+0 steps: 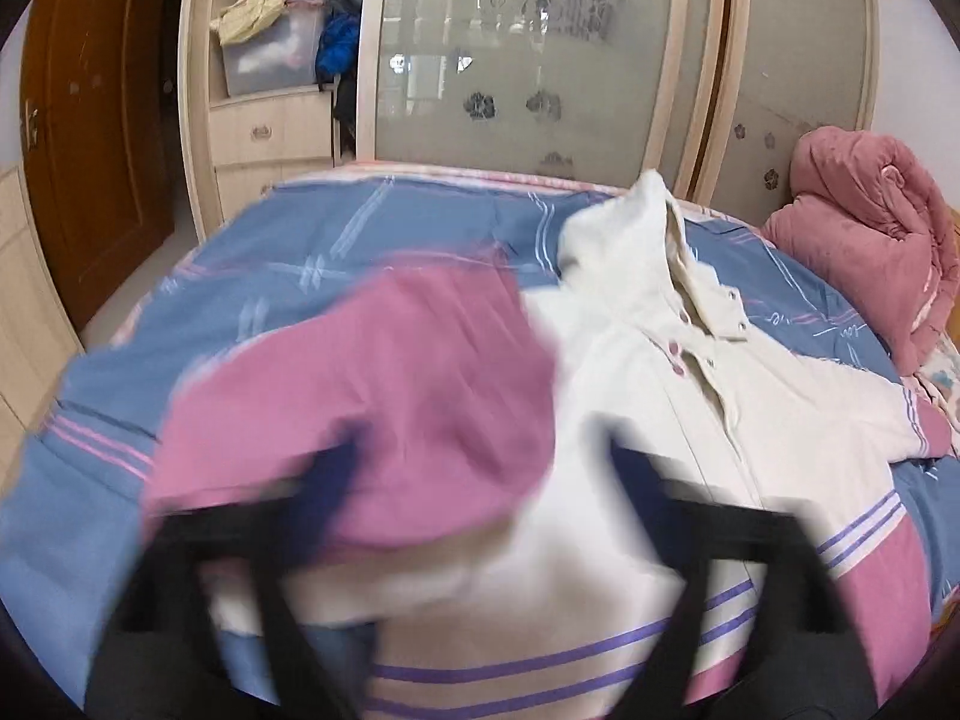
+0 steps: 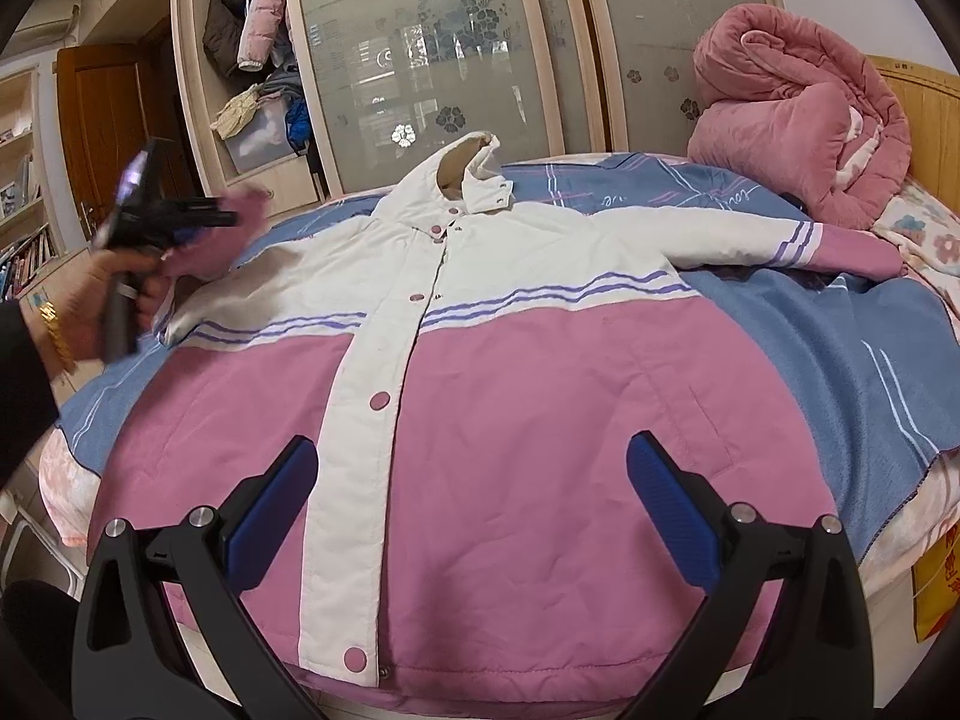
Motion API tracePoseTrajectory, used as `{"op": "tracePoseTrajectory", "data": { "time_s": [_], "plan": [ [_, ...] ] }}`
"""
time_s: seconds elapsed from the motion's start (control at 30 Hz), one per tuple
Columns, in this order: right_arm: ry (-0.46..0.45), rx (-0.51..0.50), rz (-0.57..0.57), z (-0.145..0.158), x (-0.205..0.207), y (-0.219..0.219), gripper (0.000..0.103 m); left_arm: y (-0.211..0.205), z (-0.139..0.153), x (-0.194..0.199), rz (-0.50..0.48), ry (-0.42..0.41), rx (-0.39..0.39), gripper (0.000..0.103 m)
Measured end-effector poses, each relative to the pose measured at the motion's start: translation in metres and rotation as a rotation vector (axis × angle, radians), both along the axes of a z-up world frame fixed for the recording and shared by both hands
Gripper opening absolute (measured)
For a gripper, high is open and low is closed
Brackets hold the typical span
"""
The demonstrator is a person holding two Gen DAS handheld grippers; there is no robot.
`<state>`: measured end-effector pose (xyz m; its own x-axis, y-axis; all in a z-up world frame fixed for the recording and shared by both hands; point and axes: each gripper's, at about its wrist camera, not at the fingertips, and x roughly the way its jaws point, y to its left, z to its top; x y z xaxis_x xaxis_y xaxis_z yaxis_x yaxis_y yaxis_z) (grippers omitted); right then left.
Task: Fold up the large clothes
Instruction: 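Carry the held sleeve across the jacket body and open the left tool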
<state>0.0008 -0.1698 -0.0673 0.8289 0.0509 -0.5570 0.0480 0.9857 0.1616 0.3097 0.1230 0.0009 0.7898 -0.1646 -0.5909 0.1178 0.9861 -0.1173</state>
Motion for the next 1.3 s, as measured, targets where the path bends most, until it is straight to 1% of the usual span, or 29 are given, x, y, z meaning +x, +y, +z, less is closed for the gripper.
{"op": "tracePoseTrajectory", "data": {
  "time_s": [0.03,0.13,0.2,0.27,0.3,0.33,0.37,0.43,0.47,0.53,0.6,0.63,0.67,0.7,0.77,0.83,0.9,0.93,1.0,1.07,1.17,1.23,1.3],
  "plan": [
    [0.005,-0.001,0.001,-0.001,0.001,0.001,0.102,-0.007,-0.009,-0.004,0.008,-0.018,-0.005,0.098],
    [0.007,-0.003,0.01,-0.001,0.002,0.004,0.102,-0.018,-0.024,-0.014,0.017,-0.011,-0.045,0.099],
    [0.002,-0.002,0.015,0.001,0.001,0.006,0.102,-0.022,-0.023,-0.032,0.02,-0.026,-0.085,0.099],
    [-0.005,-0.003,0.016,0.002,0.001,0.008,0.102,-0.024,-0.01,-0.063,0.018,-0.082,-0.11,0.099],
    [-0.006,-0.006,0.017,0.002,0.001,0.01,0.102,-0.026,-0.003,-0.073,0.018,-0.104,-0.104,0.099],
    [-0.005,-0.008,0.018,0.002,0.002,0.011,0.102,-0.026,0.006,-0.102,0.024,-0.154,-0.09,0.099],
    [-0.005,-0.01,0.02,0.002,0.002,0.013,0.102,-0.029,0.011,-0.117,0.029,-0.186,-0.085,0.099],
    [-0.013,-0.018,0.026,0.004,0.002,0.02,0.102,-0.026,0.019,-0.165,0.055,-0.265,-0.064,0.101],
    [-0.02,-0.026,0.026,0.005,0.001,0.023,0.102,-0.026,0.02,-0.185,0.062,-0.292,-0.05,0.101],
    [-0.031,-0.042,0.023,0.007,0.001,0.029,0.102,-0.026,0.021,-0.224,0.08,-0.335,-0.019,0.101],
    [-0.036,-0.05,0.016,0.008,0.001,0.033,0.102,-0.023,0.02,-0.251,0.103,-0.351,-0.019,0.101],
    [-0.034,-0.049,0.012,0.008,0.001,0.035,0.102,-0.021,0.016,-0.264,0.112,-0.363,-0.03,0.101],
    [-0.031,-0.047,0.008,0.008,0.002,0.036,0.102,-0.023,0.01,-0.275,0.109,-0.375,-0.023,0.101],
    [-0.032,-0.045,0.0,0.009,0.002,0.037,0.102,-0.026,0.004,-0.284,0.118,-0.386,0.004,0.101],
    [-0.042,-0.048,-0.007,0.011,0.002,0.039,0.102,-0.033,-0.007,-0.292,0.114,-0.386,0.037,0.101],
    [-0.056,-0.059,-0.017,0.013,0.001,0.04,0.102,-0.048,-0.011,-0.294,0.065,-0.37,0.074,0.101],
    [-0.058,-0.056,-0.018,0.015,0.001,0.039,0.102,-0.062,-0.015,-0.295,0.036,-0.364,0.126,0.101],
    [-0.059,-0.05,-0.021,0.016,0.0,0.038,0.102,-0.065,-0.018,-0.294,0.026,-0.364,0.138,0.101],
    [-0.061,-0.041,-0.021,0.017,0.0,0.036,0.102,-0.073,-0.021,-0.296,0.011,-0.357,0.142,0.101],
    [-0.061,-0.04,-0.019,0.019,0.0,0.035,0.102,-0.08,-0.024,-0.295,0.003,-0.331,0.141,0.101],
    [-0.064,-0.039,-0.01,0.019,-0.002,0.034,0.102,-0.089,-0.03,-0.293,-0.007,-0.298,0.12,0.101],
    [-0.067,-0.034,-0.003,0.019,-0.002,0.032,0.102,-0.093,-0.031,-0.292,-0.007,-0.294,0.131,0.101],
    [-0.068,-0.03,-0.004,0.02,-0.002,0.031,0.102,-0.094,-0.029,-0.292,-0.014,-0.296,0.124,0.101]
  ]
}}
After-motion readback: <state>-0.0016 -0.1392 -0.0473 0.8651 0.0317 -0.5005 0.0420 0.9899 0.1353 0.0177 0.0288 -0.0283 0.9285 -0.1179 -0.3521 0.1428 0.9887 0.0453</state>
